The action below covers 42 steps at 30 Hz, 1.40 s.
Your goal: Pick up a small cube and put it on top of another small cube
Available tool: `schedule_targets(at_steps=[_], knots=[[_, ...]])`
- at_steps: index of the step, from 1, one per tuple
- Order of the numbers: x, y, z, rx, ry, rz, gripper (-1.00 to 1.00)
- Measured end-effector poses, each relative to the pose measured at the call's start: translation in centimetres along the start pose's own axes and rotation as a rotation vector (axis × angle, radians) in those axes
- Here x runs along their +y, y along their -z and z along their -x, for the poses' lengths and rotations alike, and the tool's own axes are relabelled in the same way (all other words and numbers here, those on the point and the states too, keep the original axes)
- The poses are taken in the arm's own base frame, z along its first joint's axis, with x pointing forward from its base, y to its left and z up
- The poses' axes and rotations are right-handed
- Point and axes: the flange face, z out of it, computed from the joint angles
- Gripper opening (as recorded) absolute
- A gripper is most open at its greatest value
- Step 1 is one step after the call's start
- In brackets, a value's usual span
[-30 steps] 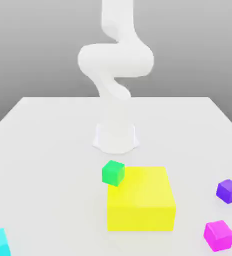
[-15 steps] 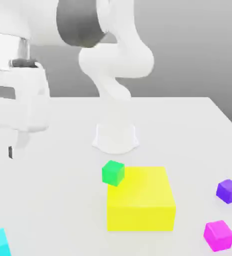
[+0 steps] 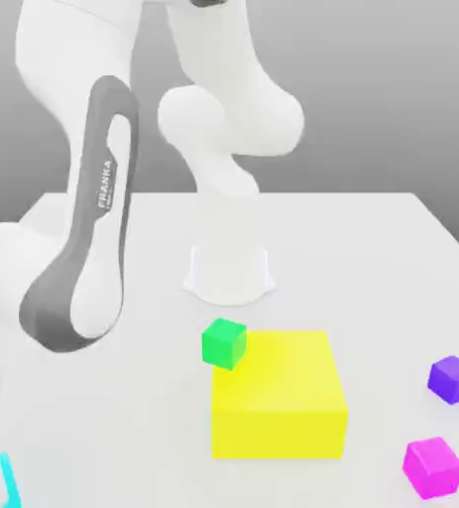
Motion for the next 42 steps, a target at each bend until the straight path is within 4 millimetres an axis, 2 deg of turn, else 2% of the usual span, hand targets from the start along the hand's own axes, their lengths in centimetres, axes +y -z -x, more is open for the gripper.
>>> schedule_targets(at_steps=[4, 5, 6, 10, 14, 19, 23, 28, 33, 37, 42], knots=[[0.0, 0.0, 0.0, 0.000, 0.000, -0.001, -1.00], [0.0, -0.5, 0.0, 0.000, -0.001, -0.001, -1.00], [0.0, -0.1, 0.0, 0.000, -0.001, 0.000, -1.00], [0.0, 5.0, 0.1, -0.001, 0.002, 0.000, -1.00], [1.6, 9.0, 3.9, -0.011, 0.132, -0.002, -1.00], [4.8, 13.0, 9.2, -0.020, 0.327, -0.004, -1.00], [8.0, 15.5, 13.6, -0.024, 0.500, -0.005, -1.00], [12.8, 17.8, 16.9, -0.023, 0.683, -0.005, -1.00], [17.9, 19.0, 19.9, -0.017, 0.880, -0.004, -1.00], [21.8, 19.0, 21.6, -0.008, 1.028, -0.002, -1.00], [22.4, 14.4, 21.9, -0.003, 1.058, 0.000, -1.00]])
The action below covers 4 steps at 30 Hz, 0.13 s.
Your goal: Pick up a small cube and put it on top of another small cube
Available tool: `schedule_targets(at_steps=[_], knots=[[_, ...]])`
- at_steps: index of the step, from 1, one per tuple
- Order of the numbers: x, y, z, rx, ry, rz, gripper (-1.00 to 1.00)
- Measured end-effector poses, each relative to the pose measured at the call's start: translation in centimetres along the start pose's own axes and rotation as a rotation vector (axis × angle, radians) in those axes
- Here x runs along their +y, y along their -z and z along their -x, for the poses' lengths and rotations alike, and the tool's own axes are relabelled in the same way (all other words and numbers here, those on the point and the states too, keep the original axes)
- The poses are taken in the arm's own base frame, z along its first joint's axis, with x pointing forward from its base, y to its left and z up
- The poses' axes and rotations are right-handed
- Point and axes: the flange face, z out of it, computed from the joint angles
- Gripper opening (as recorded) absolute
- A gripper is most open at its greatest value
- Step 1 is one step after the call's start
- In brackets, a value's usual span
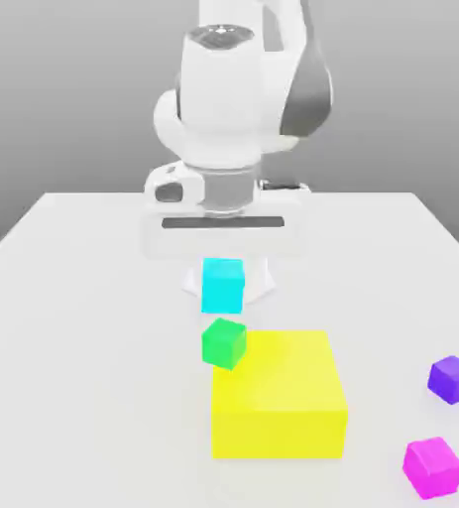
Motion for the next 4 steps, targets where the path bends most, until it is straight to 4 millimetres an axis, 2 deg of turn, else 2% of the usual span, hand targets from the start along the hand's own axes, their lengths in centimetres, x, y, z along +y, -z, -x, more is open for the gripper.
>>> schedule_targets(at_steps=[1, 4], knots=[[0.06, -1.05, 0.07, 0.000, 0.000, 0.000, 1.00], [0.06, -1.05, 0.07, 0.000, 0.000, 0.000, 1.00]])
